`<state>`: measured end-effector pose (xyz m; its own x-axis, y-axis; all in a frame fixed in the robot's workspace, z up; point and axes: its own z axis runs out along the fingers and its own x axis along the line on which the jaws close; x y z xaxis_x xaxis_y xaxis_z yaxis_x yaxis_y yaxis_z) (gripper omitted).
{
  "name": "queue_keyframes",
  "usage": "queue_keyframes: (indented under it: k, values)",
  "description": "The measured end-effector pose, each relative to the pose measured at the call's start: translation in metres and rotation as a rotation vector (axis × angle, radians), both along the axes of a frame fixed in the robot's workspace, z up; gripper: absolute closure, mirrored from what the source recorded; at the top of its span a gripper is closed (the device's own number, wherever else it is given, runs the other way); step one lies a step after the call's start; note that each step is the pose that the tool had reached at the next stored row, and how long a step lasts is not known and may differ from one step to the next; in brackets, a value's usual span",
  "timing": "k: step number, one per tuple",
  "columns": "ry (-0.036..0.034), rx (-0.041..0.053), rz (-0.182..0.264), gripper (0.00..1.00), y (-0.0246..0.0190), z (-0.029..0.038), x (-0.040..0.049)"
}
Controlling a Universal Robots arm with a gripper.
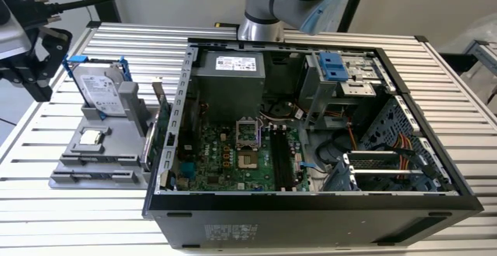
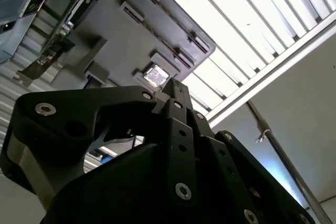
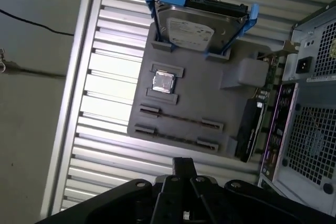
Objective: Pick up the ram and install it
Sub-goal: 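Pick up the ram and move it above insertion slot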
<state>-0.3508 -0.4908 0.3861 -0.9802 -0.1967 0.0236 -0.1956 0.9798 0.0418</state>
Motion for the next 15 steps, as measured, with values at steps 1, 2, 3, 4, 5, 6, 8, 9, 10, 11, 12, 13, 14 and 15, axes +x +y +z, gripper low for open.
queue_keyframes:
  k: [1, 2, 3, 4, 5, 6, 8, 9, 10, 11, 12, 13, 14, 15]
  values:
    - [0.0, 0.0, 0.008, 1.0, 0.0, 0.0, 0.0]
    - [0.0, 0.0, 0.016, 1.0, 0.0, 0.0, 0.0]
    - [0.0, 0.0, 0.023, 1.0, 0.0, 0.0, 0.0]
    - [0.0, 0.0, 0.031, 1.0, 0.0, 0.0, 0.0]
    - [0.0, 0.0, 0.039, 1.0, 0.0, 0.0, 0.0]
    - [0.0, 0.0001, 0.086, 1.0, 0.0, 0.0, 0.0]
    - [-0.0001, 0.0, 0.103, 1.0, 0.0, 0.0, 0.0]
    - [0.0, 0.0, 0.109, 1.0, 0.0, 0.0, 0.0]
    - [0.0, 0.0, 0.117, 1.0, 0.0, 0.0, 0.0]
    - [0.0, 0.0, 0.125, 1.0, 0.0, 0.0, 0.0]
    - [0.0, 0.0, 0.132, 1.0, 0.0, 0.0, 0.0]
    - [0.0, 0.0, 0.139, 1.0, 0.0, 0.0, 0.0]
    - [0.0, 0.0, 0.147, 1.0, 0.0, 0.0, 0.0]
    - [0.0, 0.0, 0.154, 1.0, 0.0, 0.0, 0.0]
